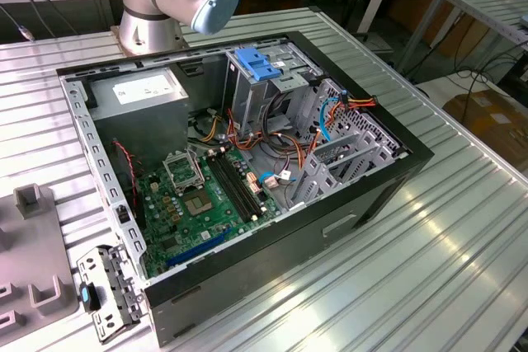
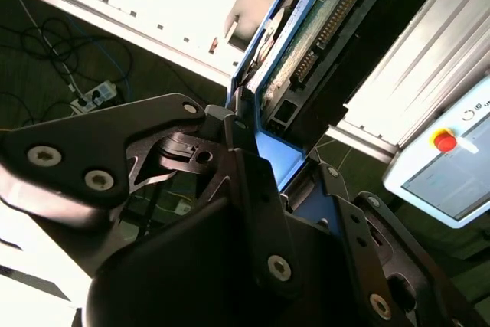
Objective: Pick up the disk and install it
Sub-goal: 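Pick up the disk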
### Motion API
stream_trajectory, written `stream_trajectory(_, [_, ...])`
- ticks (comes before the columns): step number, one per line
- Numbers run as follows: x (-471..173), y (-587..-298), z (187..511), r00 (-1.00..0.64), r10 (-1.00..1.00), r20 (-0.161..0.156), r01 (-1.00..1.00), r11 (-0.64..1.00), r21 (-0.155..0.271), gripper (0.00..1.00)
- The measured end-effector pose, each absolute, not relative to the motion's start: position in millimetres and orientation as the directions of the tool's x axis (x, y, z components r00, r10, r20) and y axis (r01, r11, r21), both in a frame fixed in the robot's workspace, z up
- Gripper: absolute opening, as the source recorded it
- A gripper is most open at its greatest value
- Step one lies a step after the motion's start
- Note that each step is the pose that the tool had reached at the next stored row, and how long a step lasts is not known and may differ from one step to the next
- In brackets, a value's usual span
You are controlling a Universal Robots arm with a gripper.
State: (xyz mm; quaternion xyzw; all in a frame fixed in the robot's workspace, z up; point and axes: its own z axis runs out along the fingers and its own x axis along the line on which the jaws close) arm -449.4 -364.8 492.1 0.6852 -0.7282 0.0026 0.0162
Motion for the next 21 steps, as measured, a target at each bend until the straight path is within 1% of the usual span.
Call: stream_trajectory(21, [-417, -365, 492, -0.061, -0.998, 0.027, -0.998, 0.061, 0.018, 0.37])
